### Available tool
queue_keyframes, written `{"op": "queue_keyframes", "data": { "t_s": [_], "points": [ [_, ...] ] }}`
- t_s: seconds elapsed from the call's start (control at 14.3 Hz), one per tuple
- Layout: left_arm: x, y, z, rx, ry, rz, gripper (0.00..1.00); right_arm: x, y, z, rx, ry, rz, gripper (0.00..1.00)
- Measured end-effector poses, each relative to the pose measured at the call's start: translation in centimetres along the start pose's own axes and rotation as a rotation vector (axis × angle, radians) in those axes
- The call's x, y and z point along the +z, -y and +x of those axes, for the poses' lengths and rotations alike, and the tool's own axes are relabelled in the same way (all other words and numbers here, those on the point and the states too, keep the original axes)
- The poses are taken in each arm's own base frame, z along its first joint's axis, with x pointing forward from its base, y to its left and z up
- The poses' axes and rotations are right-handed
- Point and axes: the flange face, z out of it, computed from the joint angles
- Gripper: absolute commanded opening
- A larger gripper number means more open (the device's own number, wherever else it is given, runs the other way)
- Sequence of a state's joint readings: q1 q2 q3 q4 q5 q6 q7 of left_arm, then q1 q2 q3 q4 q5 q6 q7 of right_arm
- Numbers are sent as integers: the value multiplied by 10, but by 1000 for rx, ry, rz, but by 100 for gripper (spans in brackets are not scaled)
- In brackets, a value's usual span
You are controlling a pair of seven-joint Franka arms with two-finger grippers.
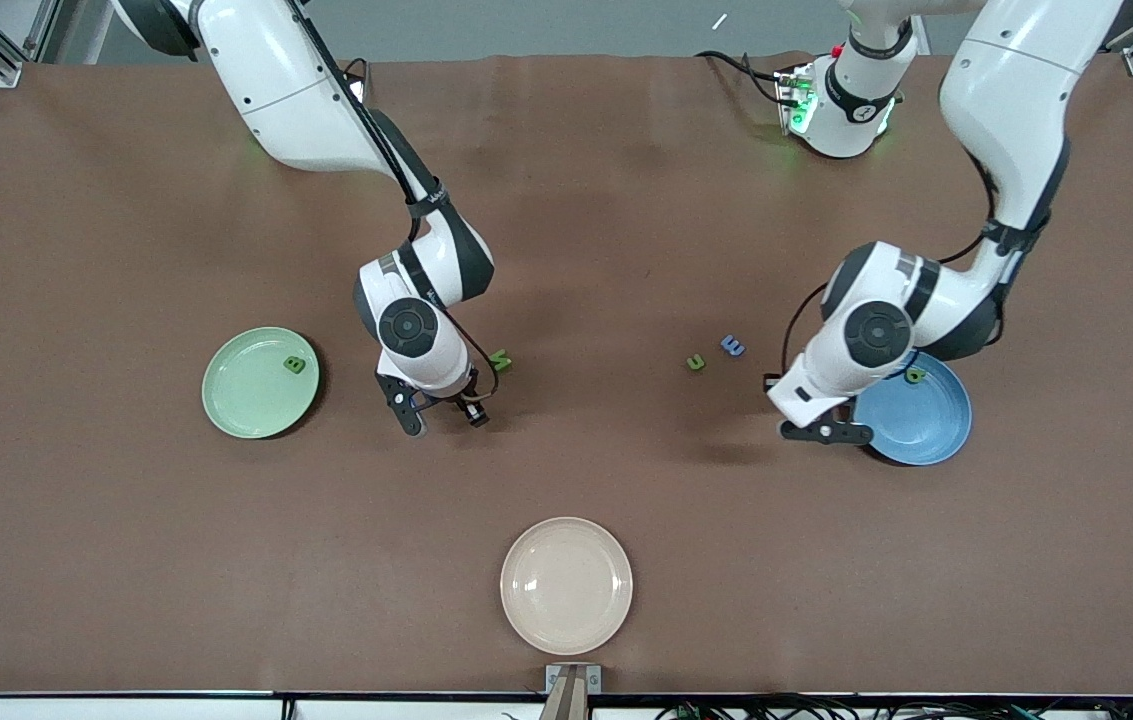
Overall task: Sort upper and lower case letters into plates
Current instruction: 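Grasp the blue x with the left gripper while the right gripper grasps blue C, then drop the x in the blue plate while the right gripper drops C in green plate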
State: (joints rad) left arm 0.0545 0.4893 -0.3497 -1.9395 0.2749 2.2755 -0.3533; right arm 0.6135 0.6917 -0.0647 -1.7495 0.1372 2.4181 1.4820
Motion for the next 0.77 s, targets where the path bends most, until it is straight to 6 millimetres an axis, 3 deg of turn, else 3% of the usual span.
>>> {"op": "queue_keyframes", "data": {
  "t_s": [0.56,0.7,0.77],
  "points": [
    [23,133,-17,93,53,16,5,-2,1,9,-22,-38,-3,64],
    [30,154,-23,103,53,10,6,-2,1,9,-23,-39,-3,50],
    [35,158,-26,105,49,5,6,-3,1,9,-24,-39,0,38]
  ]
}}
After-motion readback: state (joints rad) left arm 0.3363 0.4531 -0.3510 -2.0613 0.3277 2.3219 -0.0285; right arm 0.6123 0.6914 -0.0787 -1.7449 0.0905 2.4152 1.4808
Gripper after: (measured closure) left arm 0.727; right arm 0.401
